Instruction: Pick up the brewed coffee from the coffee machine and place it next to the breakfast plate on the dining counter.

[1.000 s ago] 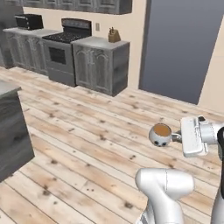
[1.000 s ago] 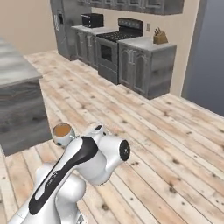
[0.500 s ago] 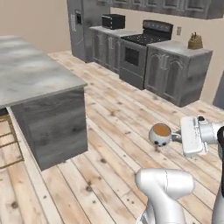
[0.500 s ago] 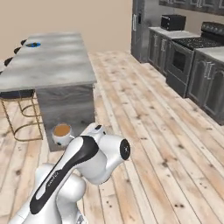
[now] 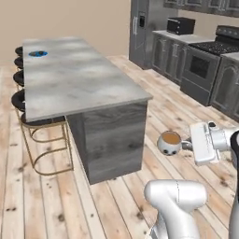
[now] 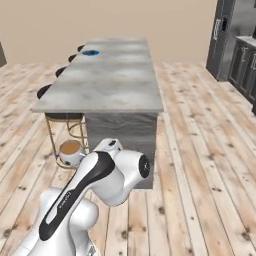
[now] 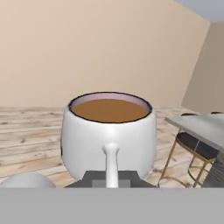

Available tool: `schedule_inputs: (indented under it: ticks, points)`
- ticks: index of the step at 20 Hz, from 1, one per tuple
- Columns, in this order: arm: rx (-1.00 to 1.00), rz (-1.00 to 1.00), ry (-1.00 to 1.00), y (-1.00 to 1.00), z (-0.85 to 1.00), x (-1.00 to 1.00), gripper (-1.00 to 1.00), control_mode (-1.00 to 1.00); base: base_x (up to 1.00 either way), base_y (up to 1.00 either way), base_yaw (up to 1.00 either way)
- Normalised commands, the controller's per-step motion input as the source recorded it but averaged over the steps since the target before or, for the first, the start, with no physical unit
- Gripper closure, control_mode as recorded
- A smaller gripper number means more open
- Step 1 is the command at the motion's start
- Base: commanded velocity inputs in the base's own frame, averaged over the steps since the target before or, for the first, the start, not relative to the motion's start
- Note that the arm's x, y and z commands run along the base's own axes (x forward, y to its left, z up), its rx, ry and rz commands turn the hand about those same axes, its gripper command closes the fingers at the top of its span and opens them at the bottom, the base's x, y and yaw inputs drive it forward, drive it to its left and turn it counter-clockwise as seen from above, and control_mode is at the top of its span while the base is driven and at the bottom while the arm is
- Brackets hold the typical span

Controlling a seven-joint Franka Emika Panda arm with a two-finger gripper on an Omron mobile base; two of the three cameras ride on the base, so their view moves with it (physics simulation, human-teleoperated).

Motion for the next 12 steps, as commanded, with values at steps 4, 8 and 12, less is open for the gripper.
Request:
schedule_inputs:
  ticks: [4,8,12]
  points:
    - [0.0,0.0,0.0,0.0,0.0,0.0,1.0,1.0,0.31,1.0,0.2]
    - [0.0,0.0,0.0,0.0,0.0,0.0,1.0,1.0,0.33,1.0,0.15]
    - [0.0,0.0,0.0,0.0,0.0,0.0,1.0,1.0,0.59,1.0,0.03]
